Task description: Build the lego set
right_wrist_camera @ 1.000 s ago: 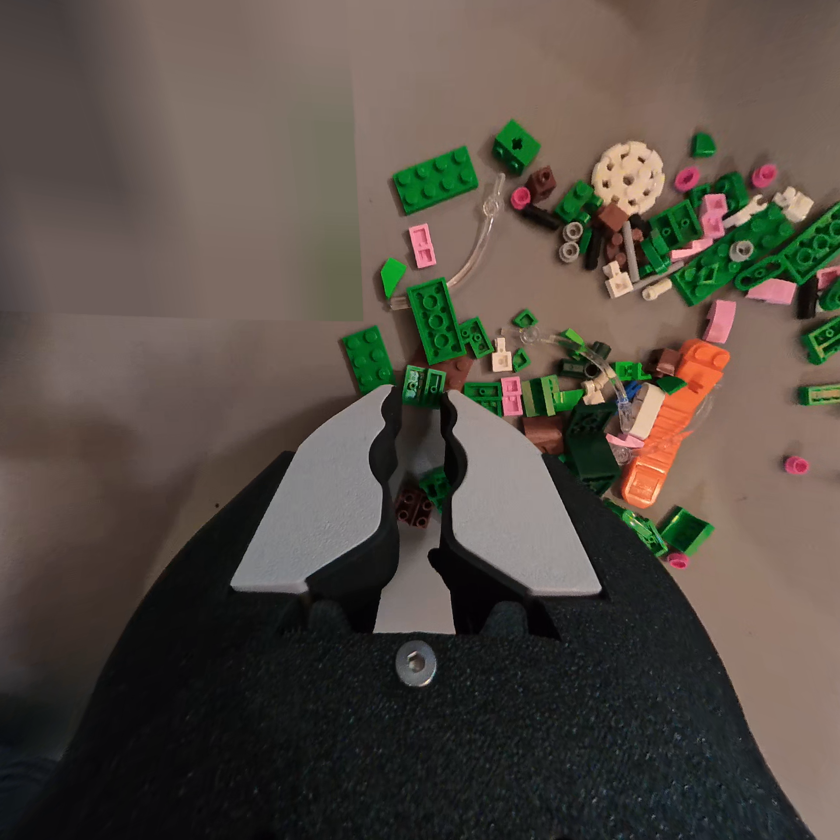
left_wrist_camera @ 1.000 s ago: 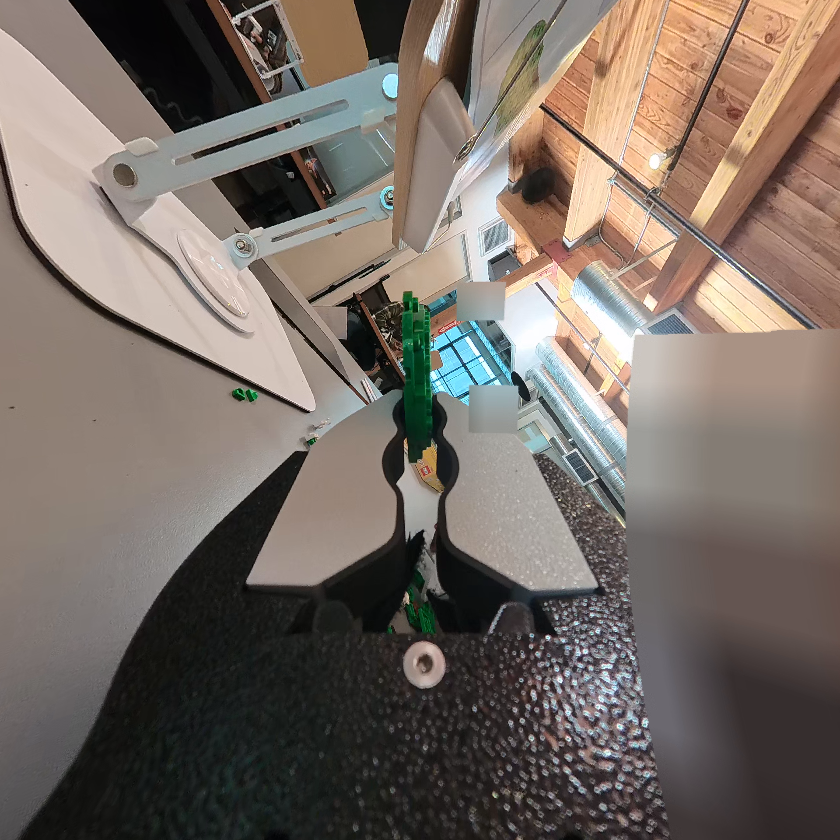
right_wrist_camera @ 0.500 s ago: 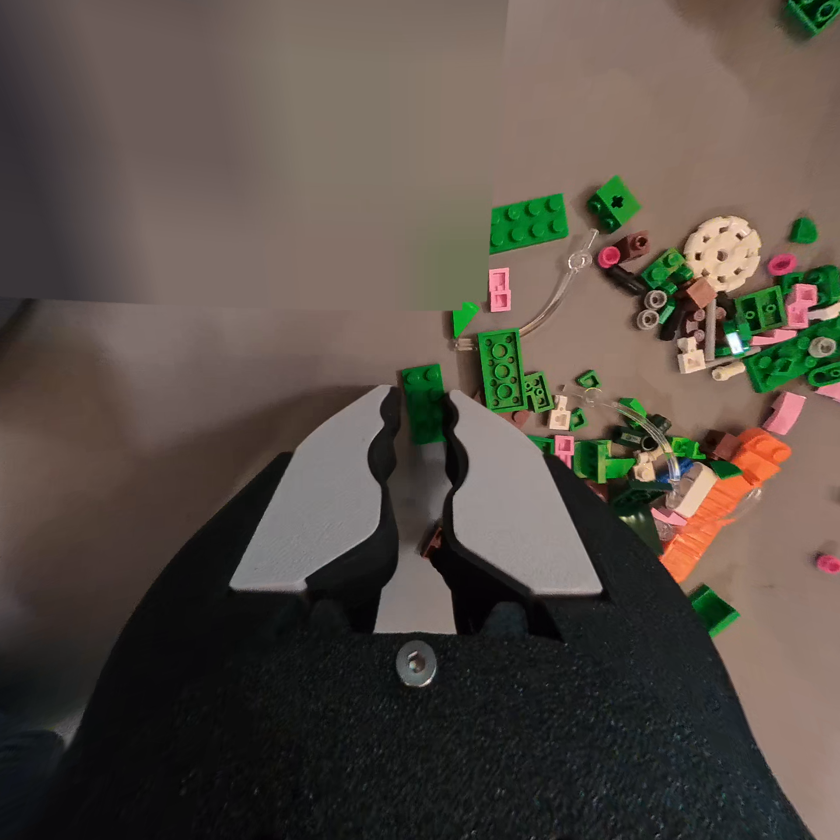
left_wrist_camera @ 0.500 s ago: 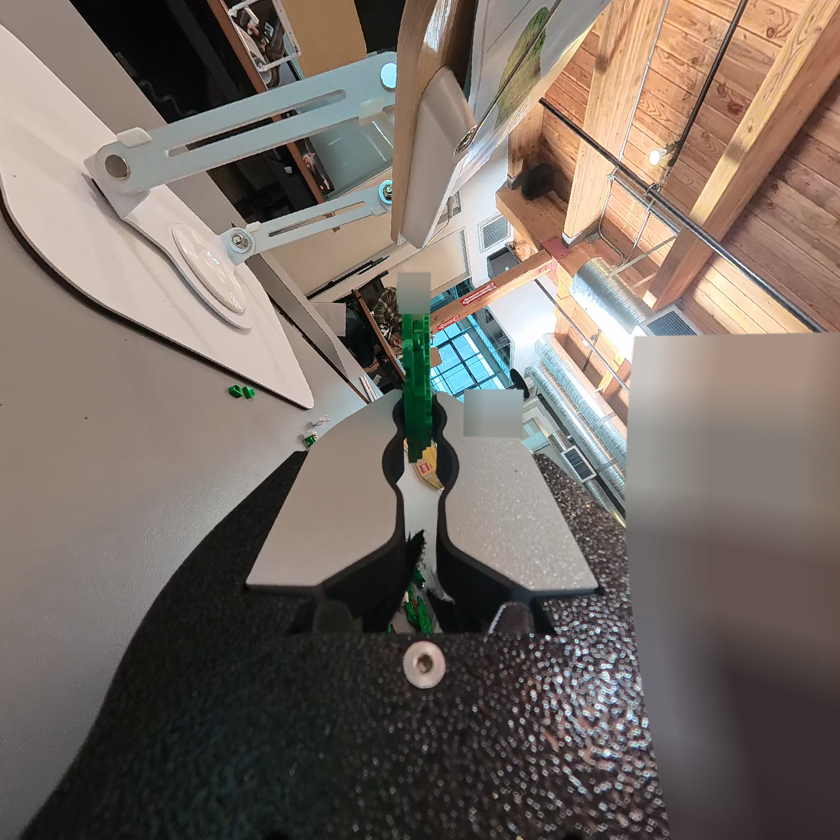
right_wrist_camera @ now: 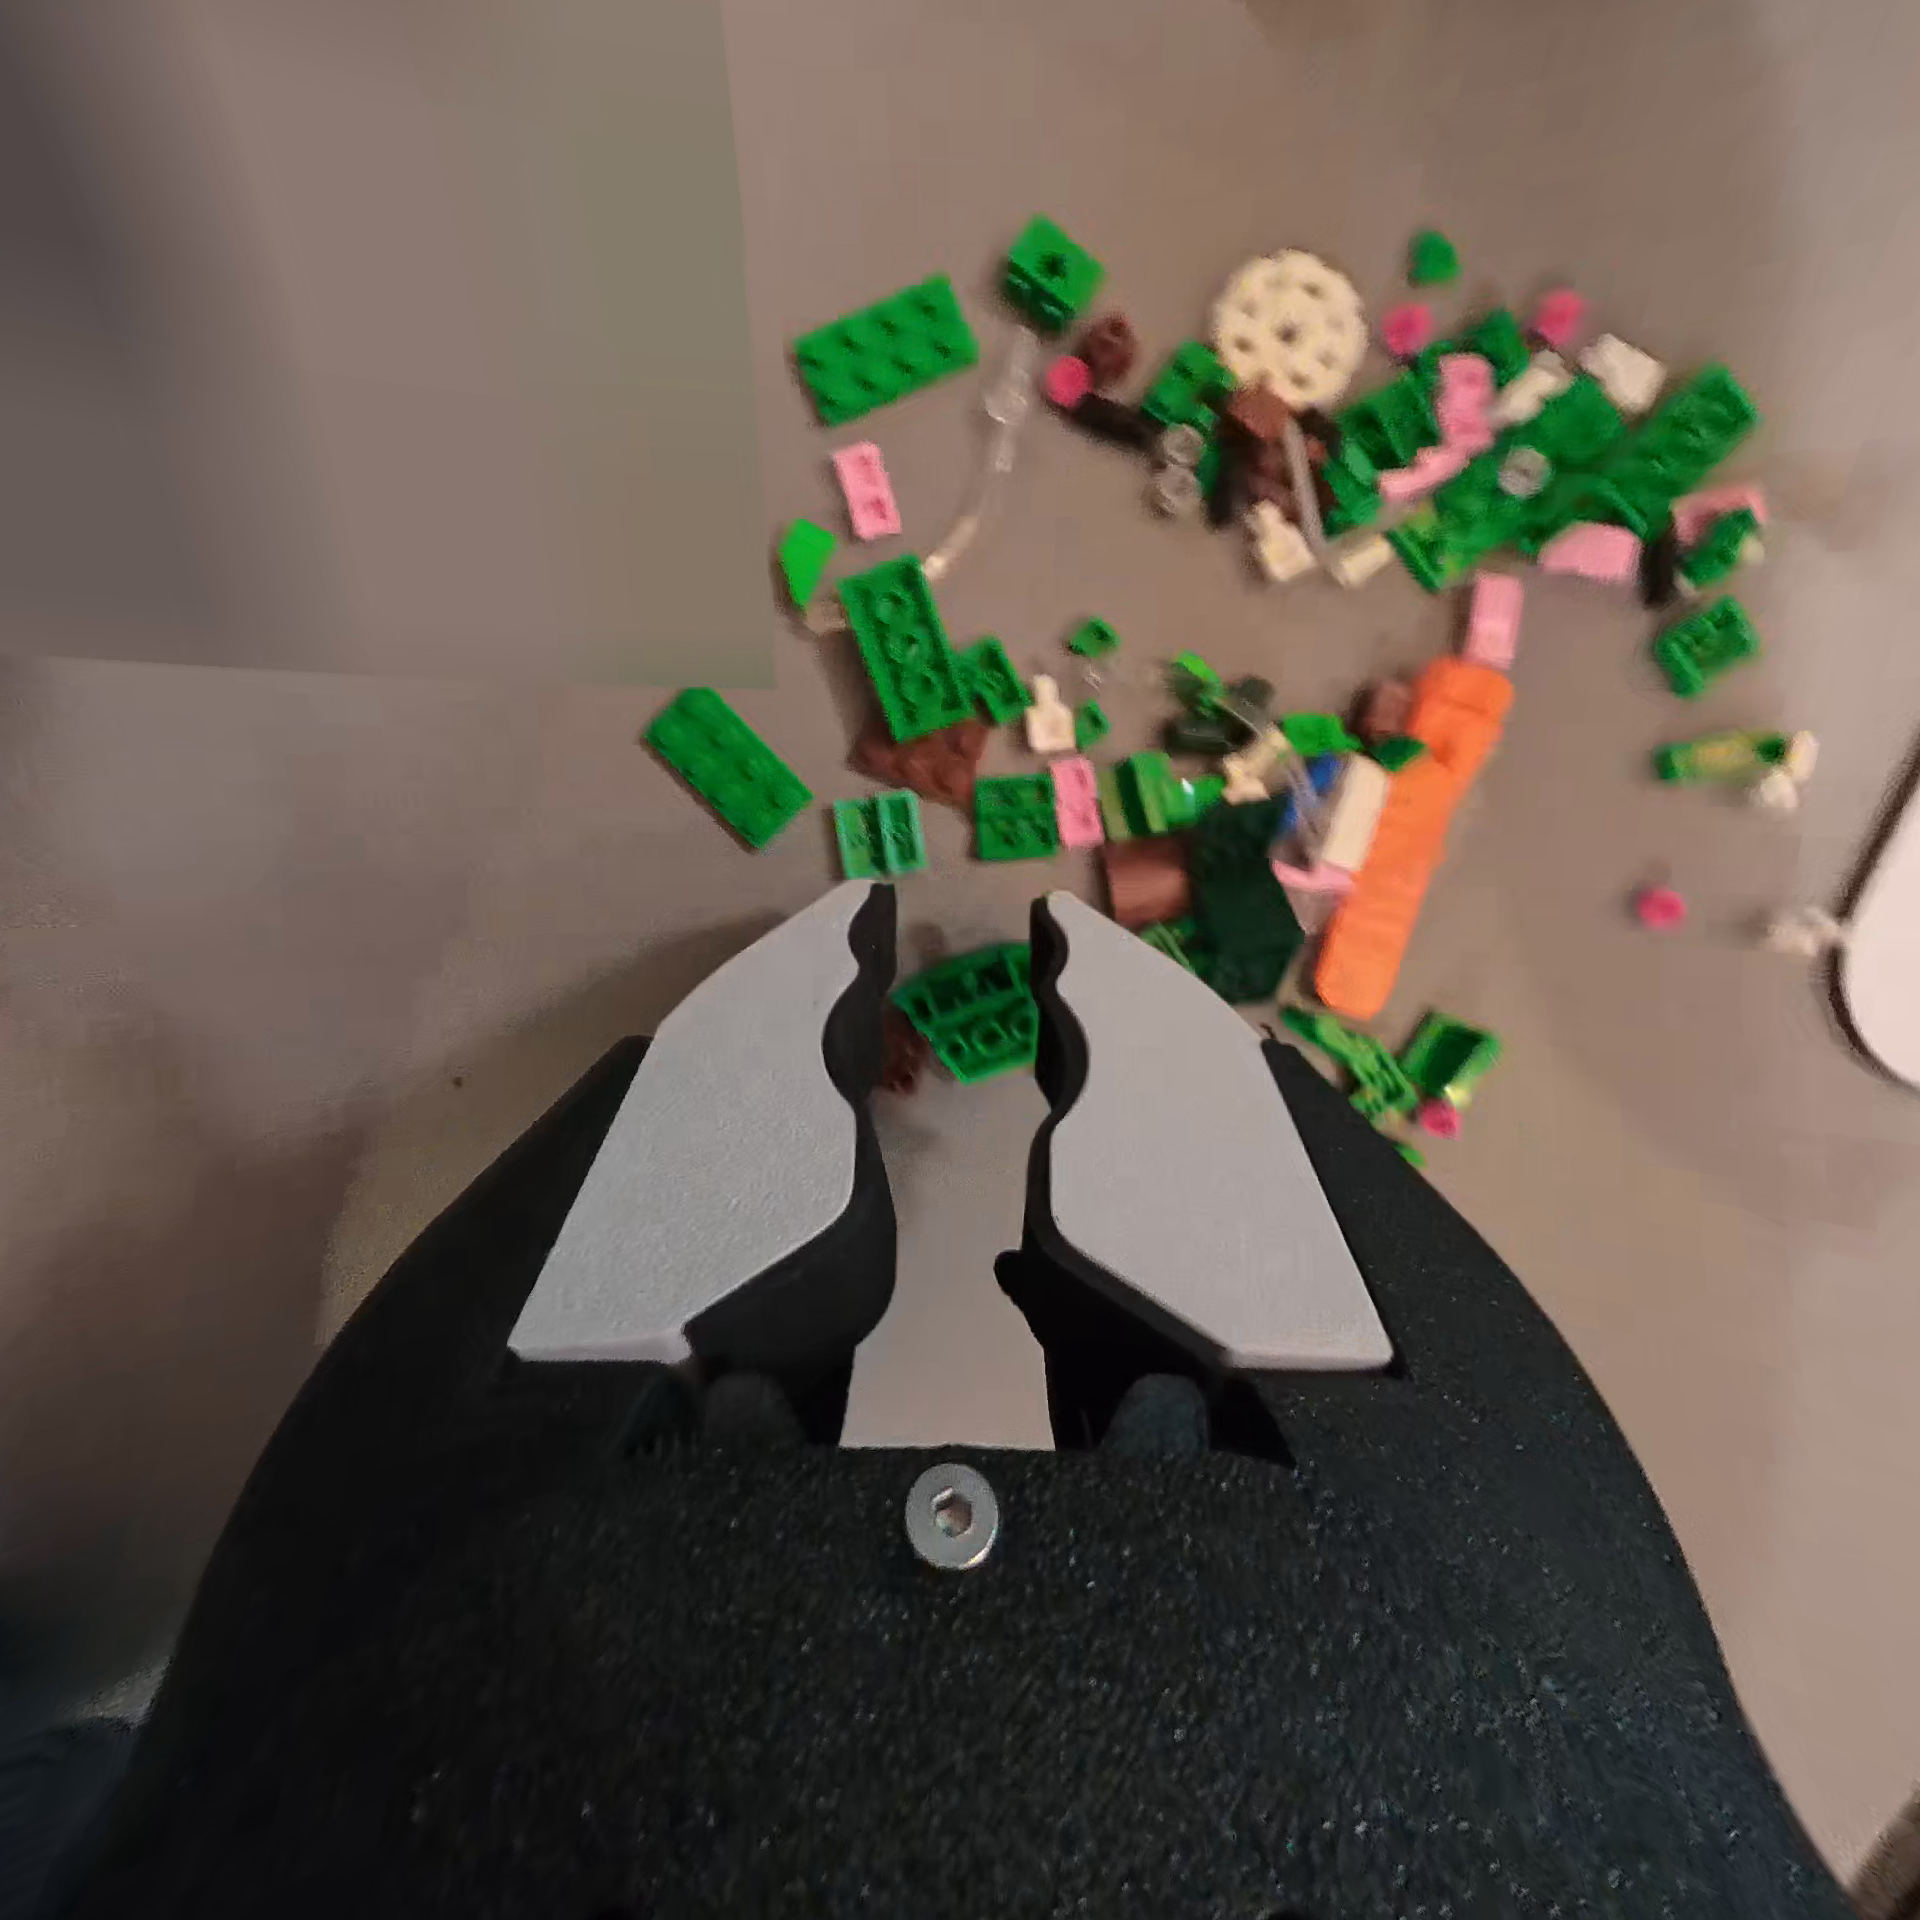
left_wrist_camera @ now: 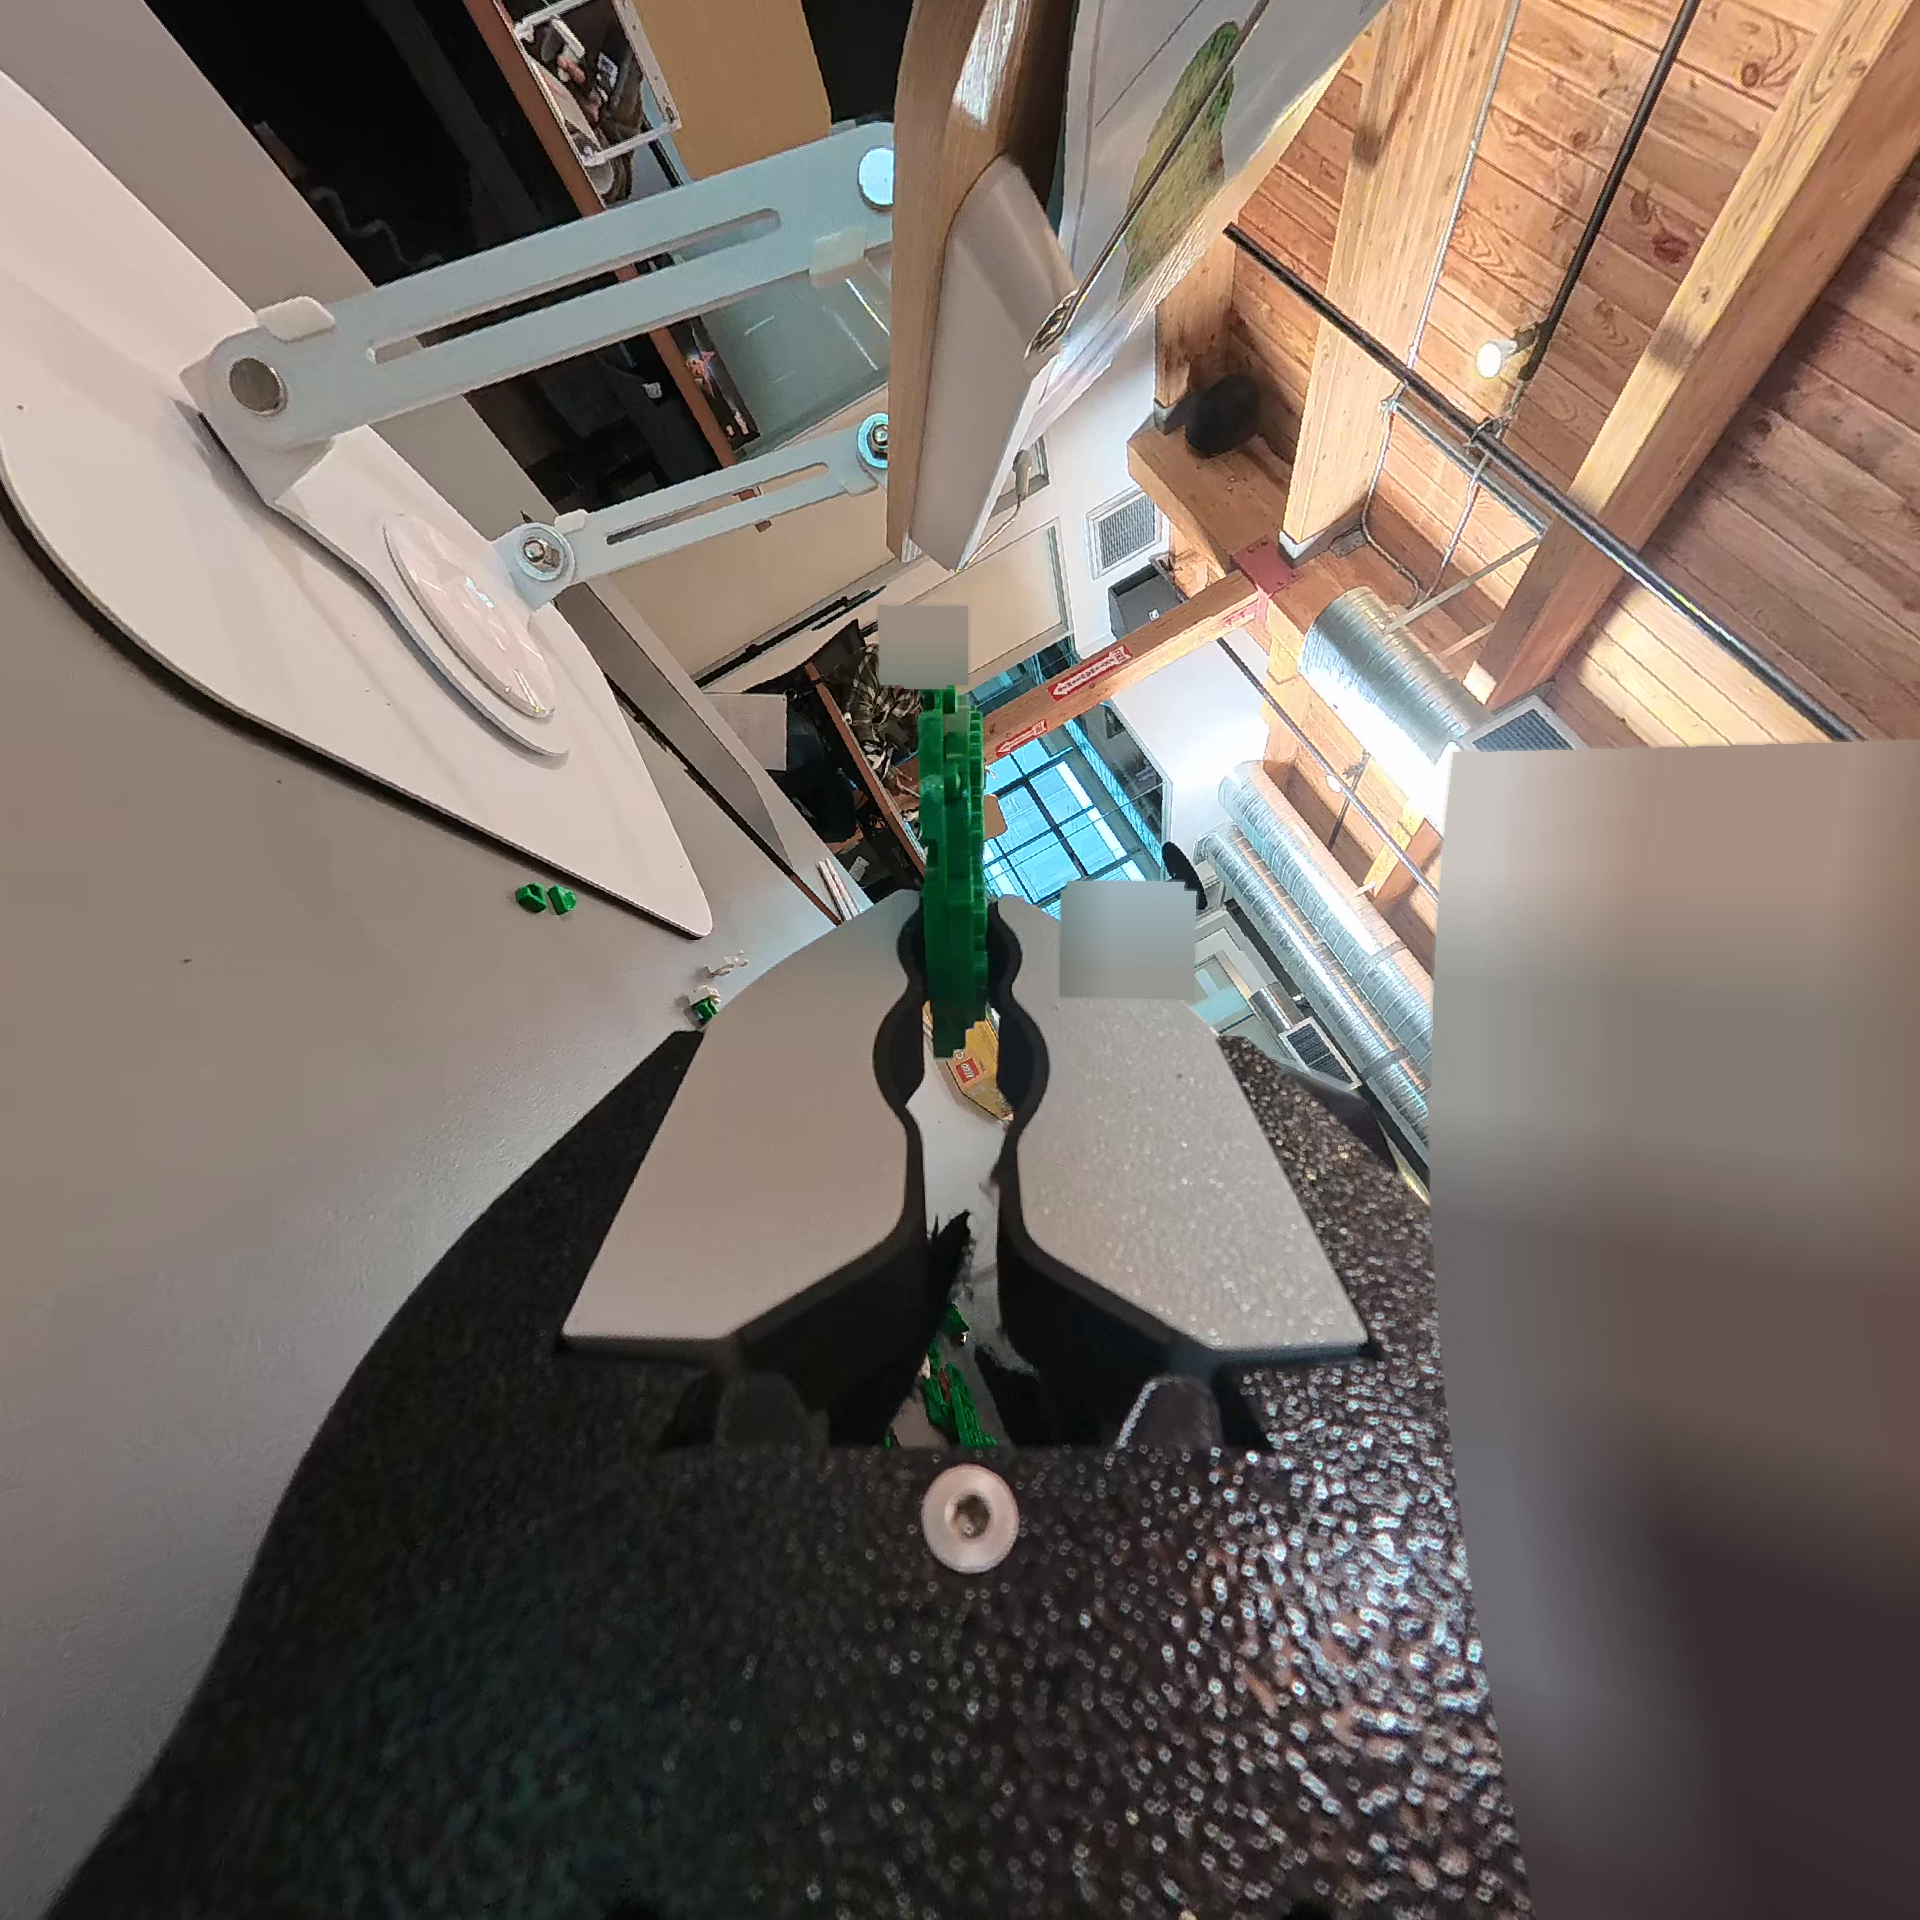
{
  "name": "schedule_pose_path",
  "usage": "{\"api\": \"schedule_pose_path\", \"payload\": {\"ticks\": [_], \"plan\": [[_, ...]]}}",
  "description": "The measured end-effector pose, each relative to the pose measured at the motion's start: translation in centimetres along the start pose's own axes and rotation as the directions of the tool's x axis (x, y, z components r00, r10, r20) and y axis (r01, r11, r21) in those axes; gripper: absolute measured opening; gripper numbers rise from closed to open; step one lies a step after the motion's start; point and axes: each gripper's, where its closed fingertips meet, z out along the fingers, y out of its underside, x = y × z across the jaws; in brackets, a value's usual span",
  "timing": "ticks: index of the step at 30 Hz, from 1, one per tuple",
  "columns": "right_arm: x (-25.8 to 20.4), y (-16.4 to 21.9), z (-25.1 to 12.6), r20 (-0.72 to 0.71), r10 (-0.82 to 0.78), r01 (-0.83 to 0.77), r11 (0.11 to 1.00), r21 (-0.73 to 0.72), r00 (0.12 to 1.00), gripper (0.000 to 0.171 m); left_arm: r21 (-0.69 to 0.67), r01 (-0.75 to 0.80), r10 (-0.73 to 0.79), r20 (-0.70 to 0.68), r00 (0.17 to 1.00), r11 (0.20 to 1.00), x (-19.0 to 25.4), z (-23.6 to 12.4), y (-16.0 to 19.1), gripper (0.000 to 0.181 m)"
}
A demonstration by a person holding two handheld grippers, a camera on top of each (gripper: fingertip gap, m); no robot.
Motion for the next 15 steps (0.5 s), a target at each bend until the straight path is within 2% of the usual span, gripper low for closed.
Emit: {"api": "schedule_pose_path", "payload": {"ticks": [4, 8, 15], "plan": [[2.3, 2.1, -1.5, -0.091, 0.074, -0.074, 0.997, 0.008, 0.993, 0.029, -0.001, 0.002, -0.002, 0.001, 1.000, 1.000, -0.1, 0.0, 0.1, 0.008], [3.9, 4.2, -2.2, -0.123, 0.183, -0.182, 0.983, 0.018, 0.975, 0.037, -0.005, 0.002, -0.002, 0.001, 1.000, 1.000, -0.1, 0.1, 0.1, 0.008], [4.6, 4.0, -1.2, -0.041, 0.261, -0.252, 0.955, 0.154, 0.964, 0.053, -0.008, 0.003, -0.003, 0.005, 1.000, 1.000, -0.2, 0.1, 0.2, 0.008]]}}
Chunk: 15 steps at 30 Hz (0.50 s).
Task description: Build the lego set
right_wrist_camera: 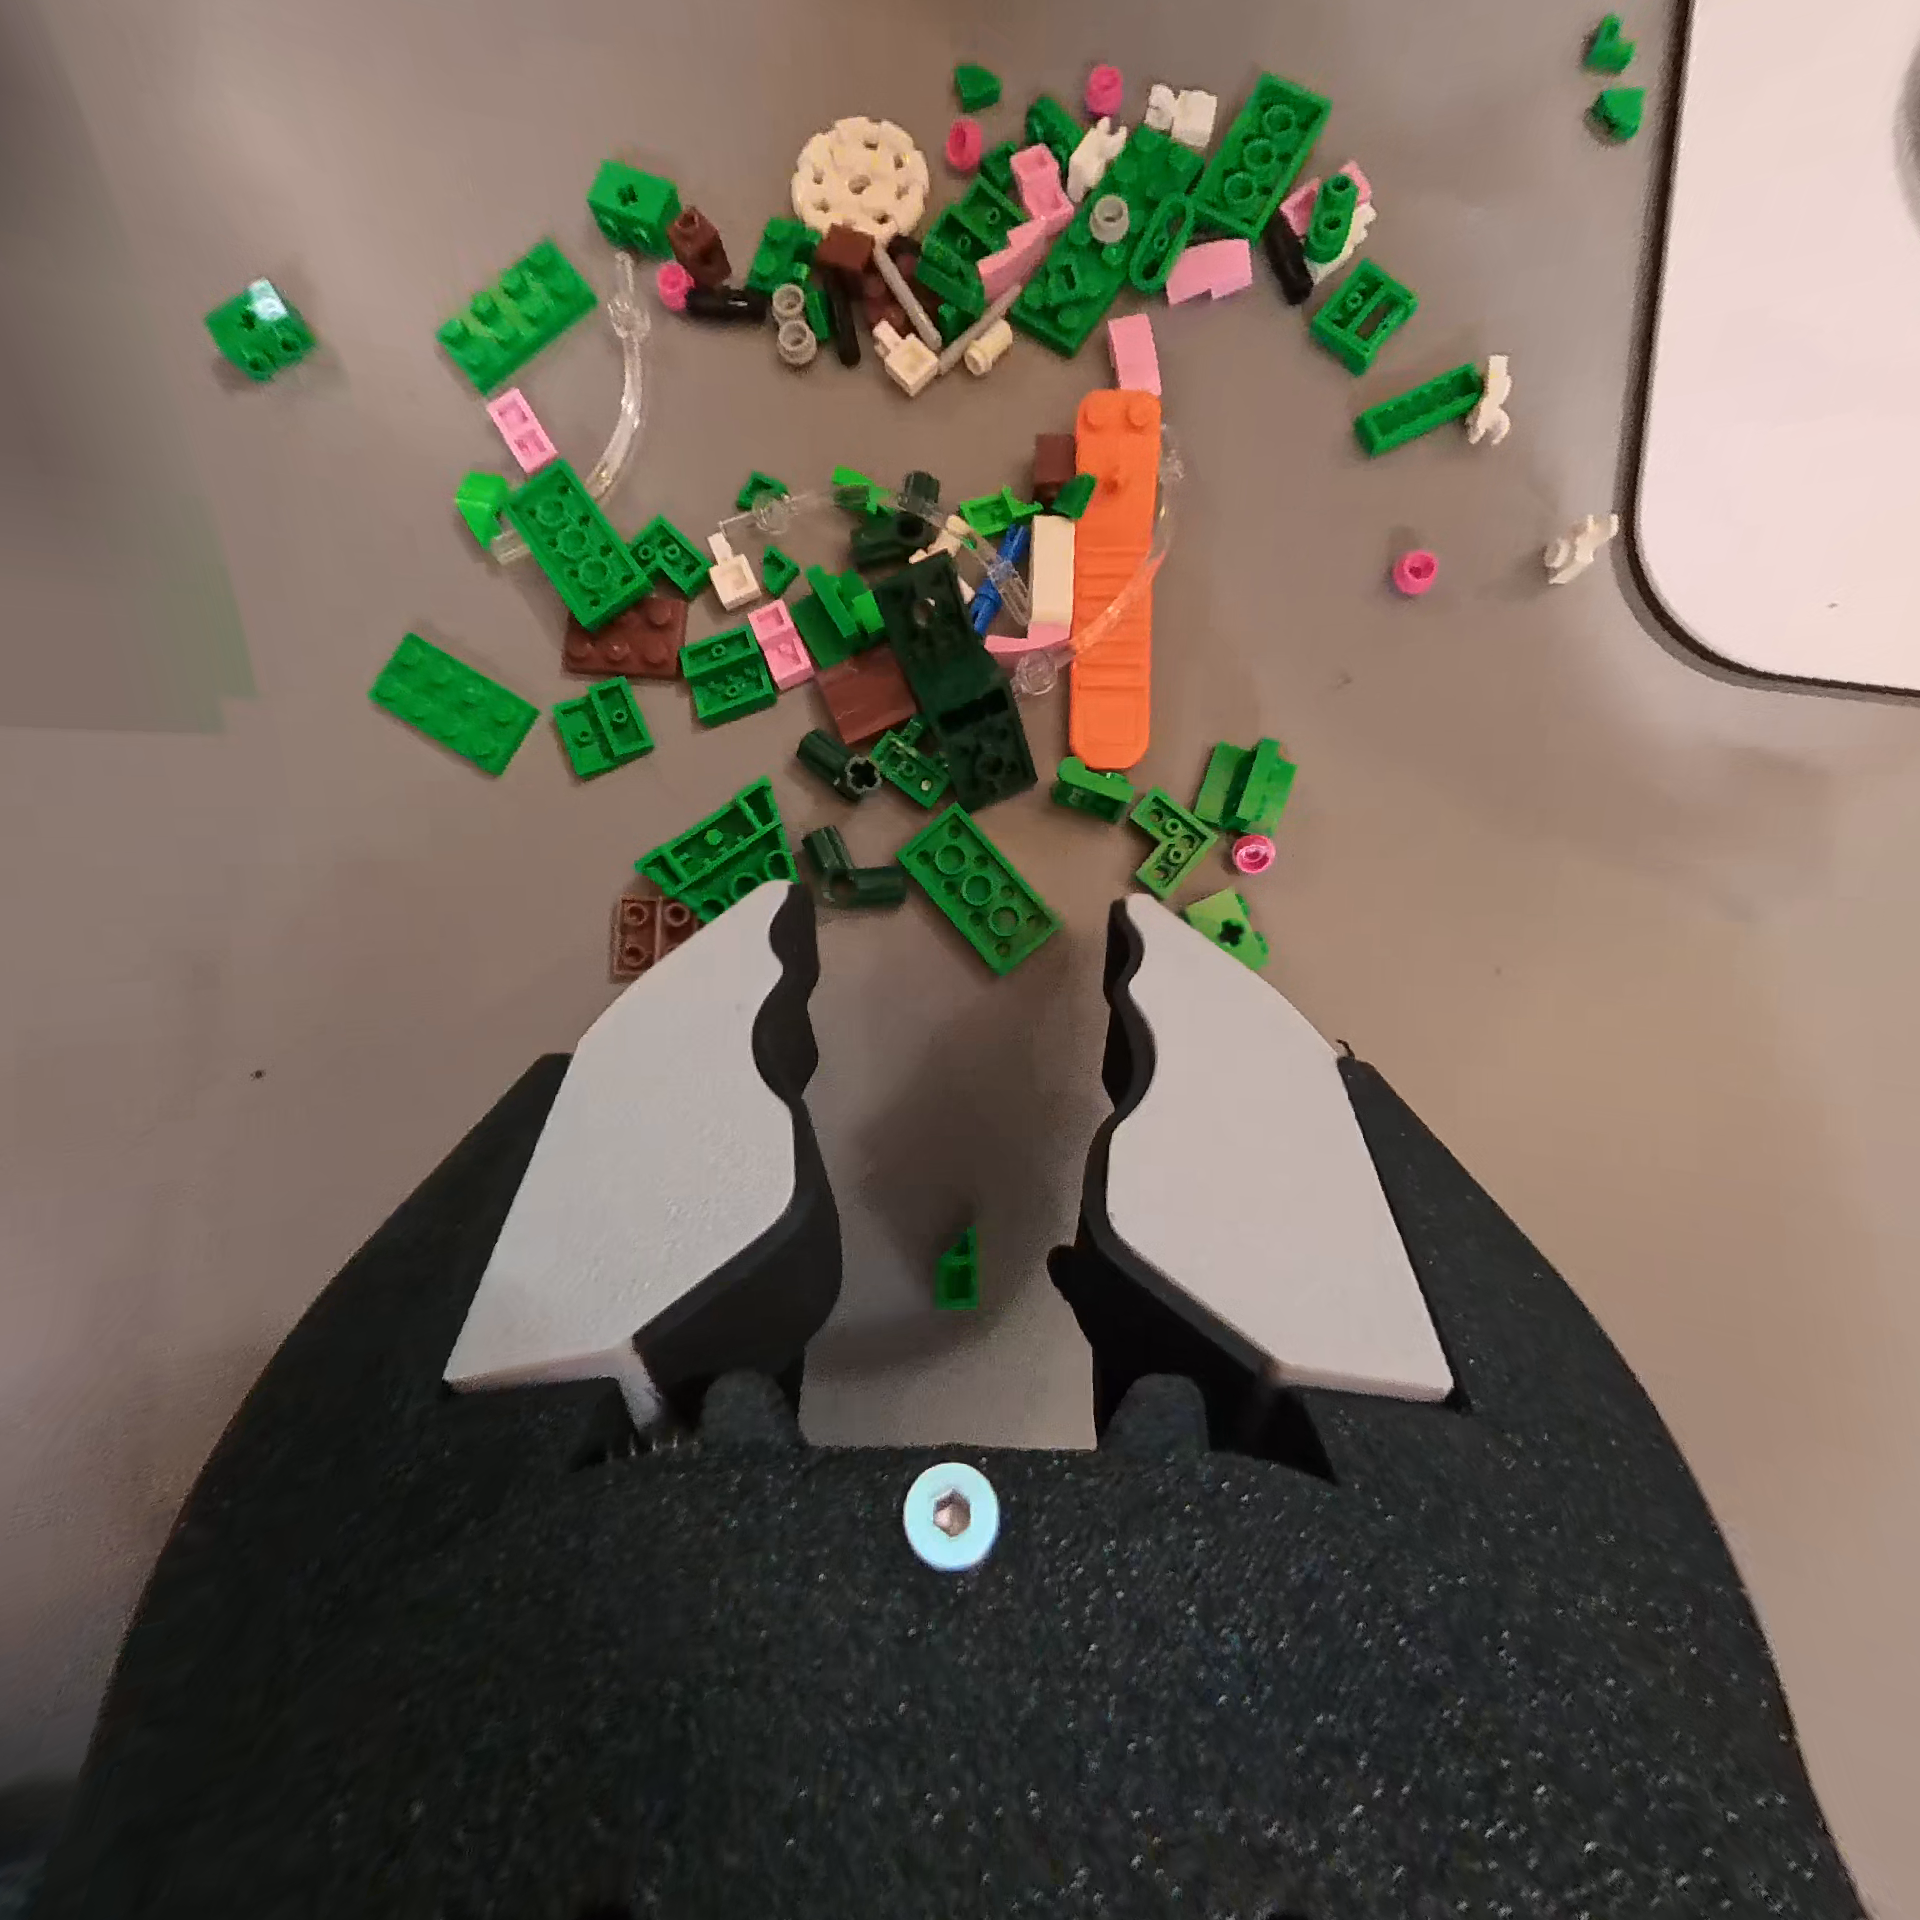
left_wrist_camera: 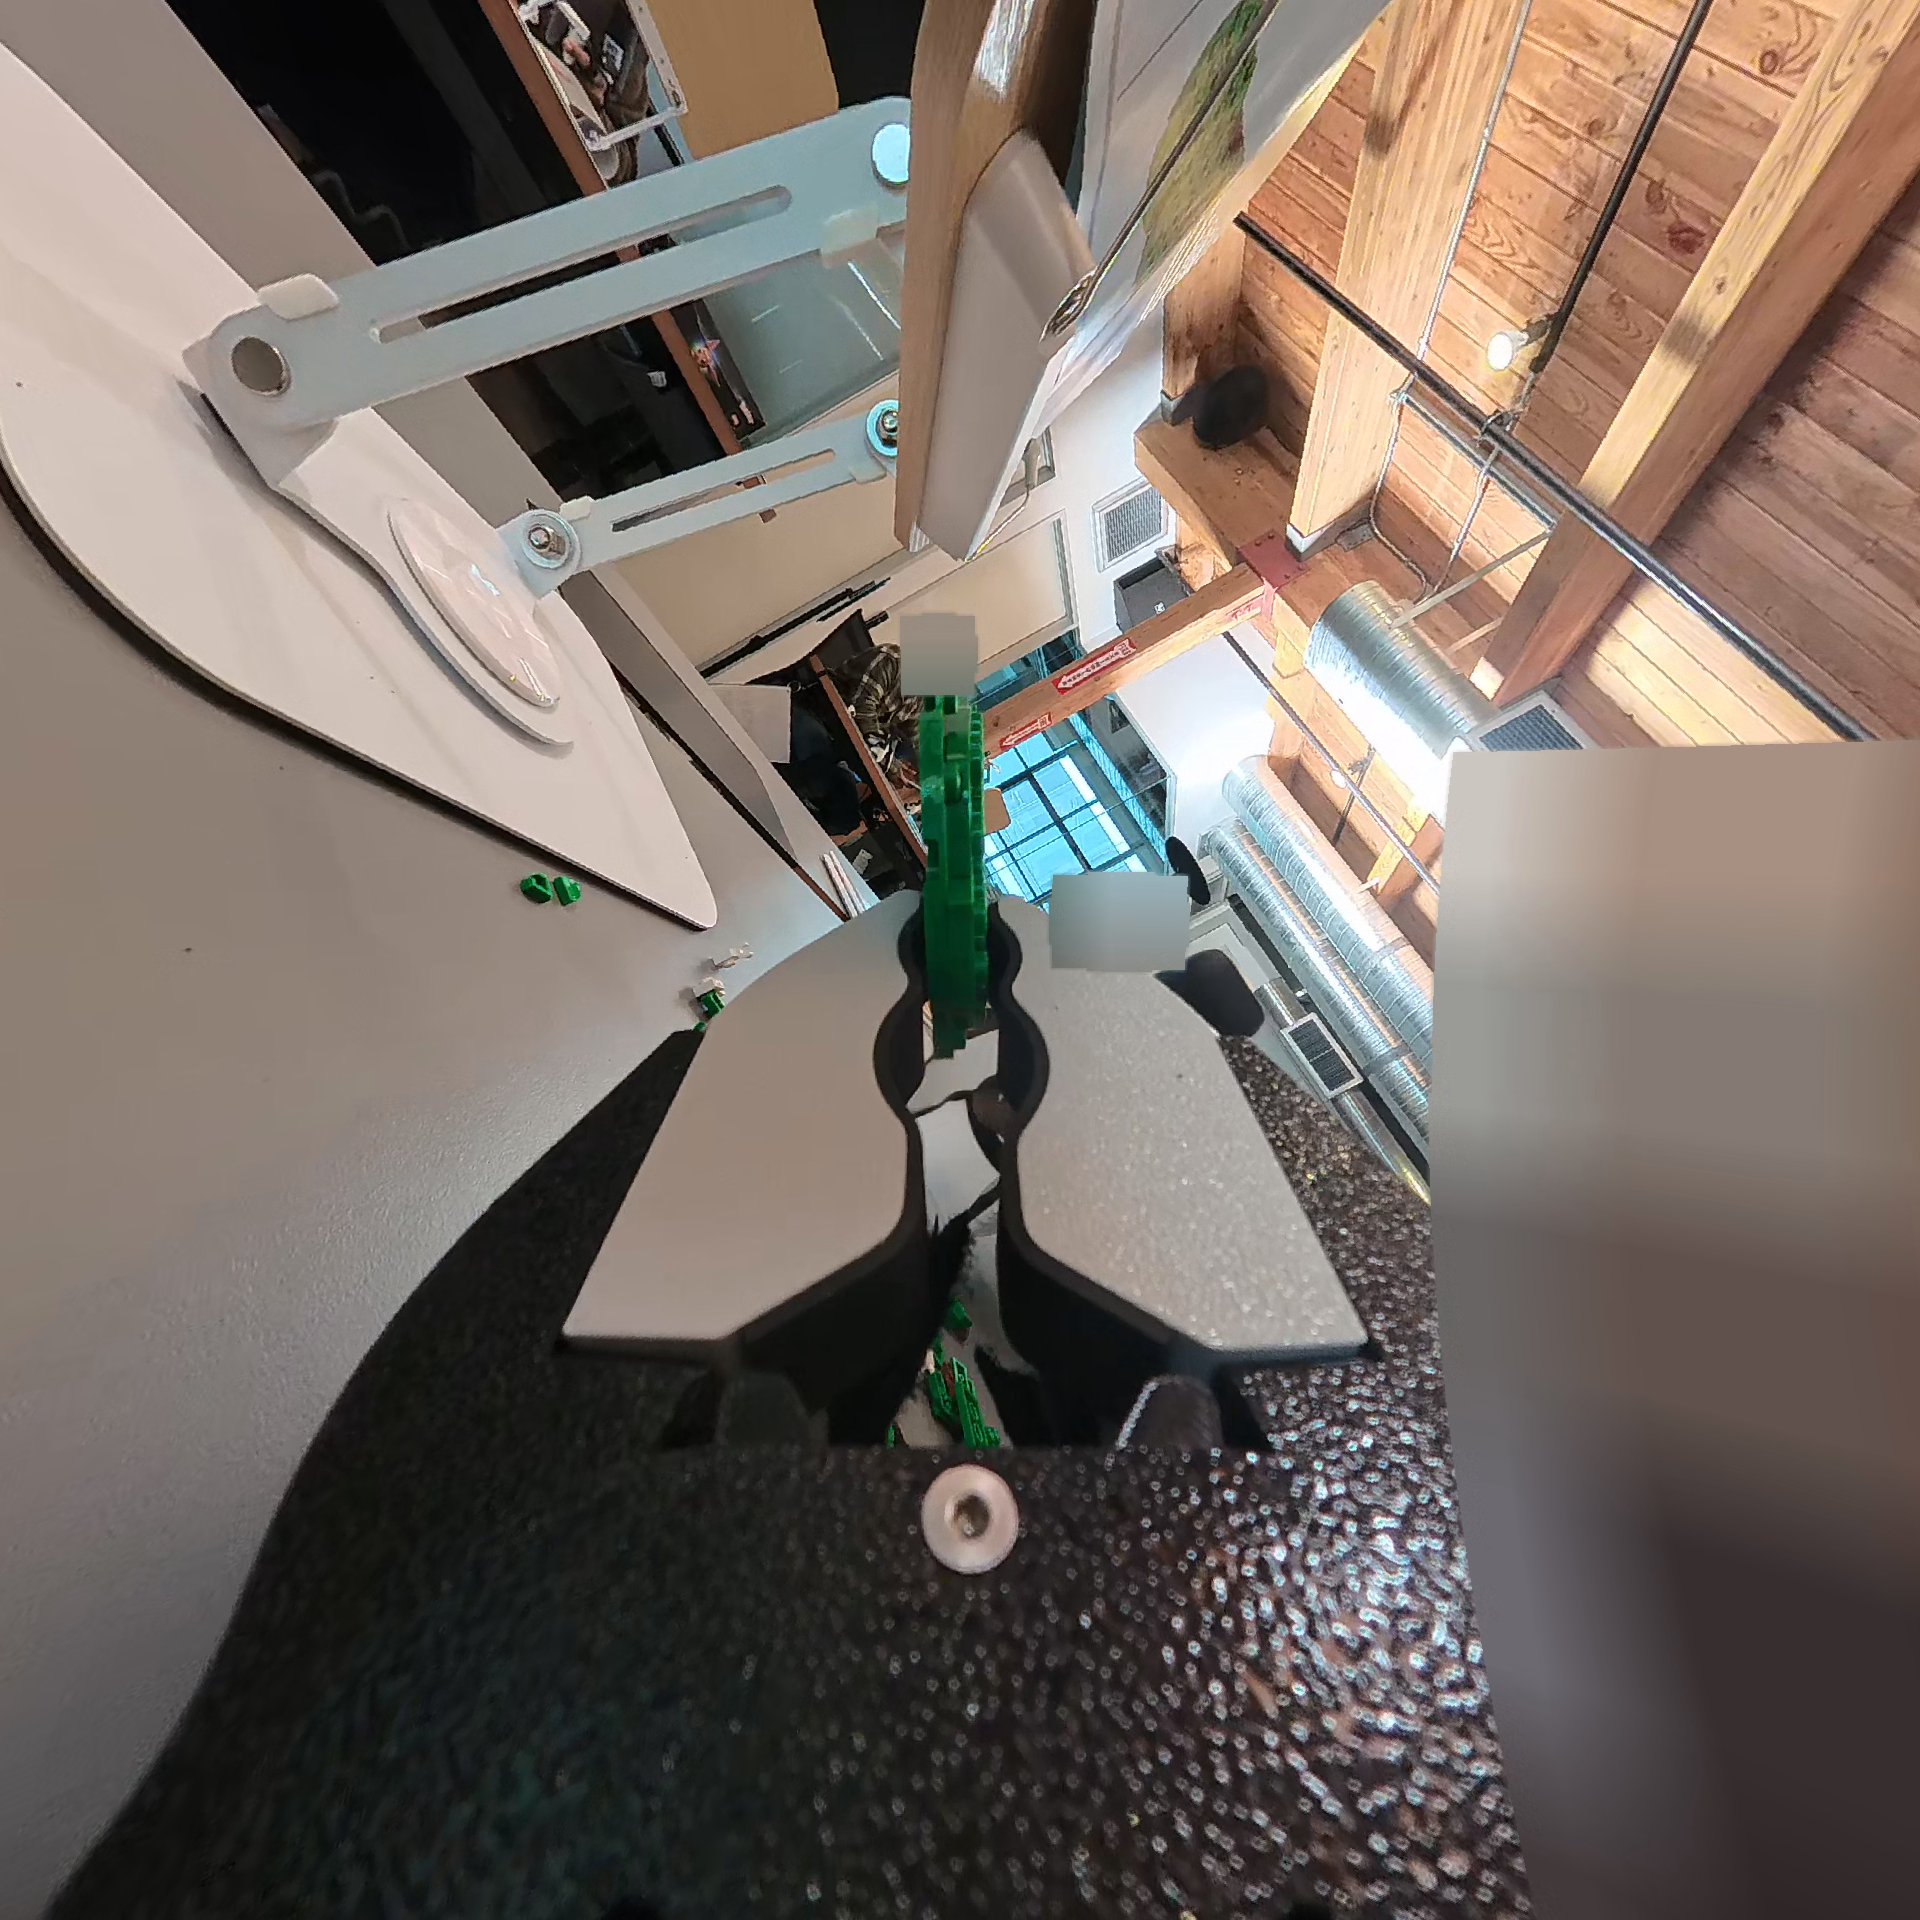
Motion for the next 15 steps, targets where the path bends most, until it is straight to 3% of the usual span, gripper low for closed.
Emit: {"api": "schedule_pose_path", "payload": {"ticks": [6, 12, 15], "plan": [[-0.5, -1.2, 1.2, 0.029, -0.030, 0.028, 0.998, 0.061, 0.999, 0.055, -0.004, 0.003, -0.003, 0.001, 1.000, 1.000, -0.1, 0.1, 0.1, 0.008], [-2.5, -1.2, 2.2, 0.121, -0.067, 0.063, 0.998, 0.030, 0.990, 0.053, -0.005, 0.004, -0.004, 0.000, 1.000, 1.000, -0.1, 0.1, 0.1, 0.008], [-1.5, -1.2, 1.4, 0.072, -0.045, 0.042, 0.998, 0.039, 0.996, 0.051, -0.005, 0.004, -0.004, -0.002, 1.000, 1.000, 0.0, 0.1, 0.1, 0.008]]}}
